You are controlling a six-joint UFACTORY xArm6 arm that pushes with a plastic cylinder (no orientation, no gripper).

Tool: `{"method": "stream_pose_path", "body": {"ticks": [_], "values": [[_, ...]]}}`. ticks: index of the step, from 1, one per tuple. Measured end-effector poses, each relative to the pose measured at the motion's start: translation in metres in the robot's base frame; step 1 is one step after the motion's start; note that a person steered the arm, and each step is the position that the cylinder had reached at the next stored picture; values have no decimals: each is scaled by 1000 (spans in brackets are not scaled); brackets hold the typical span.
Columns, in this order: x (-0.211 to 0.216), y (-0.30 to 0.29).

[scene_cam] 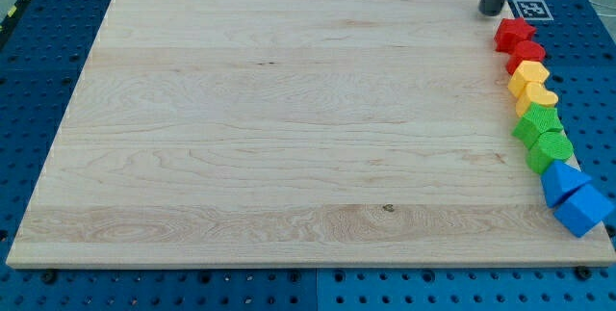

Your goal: Separate the green star from the line of blocks

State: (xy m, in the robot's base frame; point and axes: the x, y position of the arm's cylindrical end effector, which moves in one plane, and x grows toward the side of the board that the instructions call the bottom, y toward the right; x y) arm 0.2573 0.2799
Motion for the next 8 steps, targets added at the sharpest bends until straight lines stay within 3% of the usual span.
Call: {"method": "stream_pose_path", "body": {"ticks": [1,2,5,8], "values": [[-4,50],[0,65],[134,65],[239,65]]}}
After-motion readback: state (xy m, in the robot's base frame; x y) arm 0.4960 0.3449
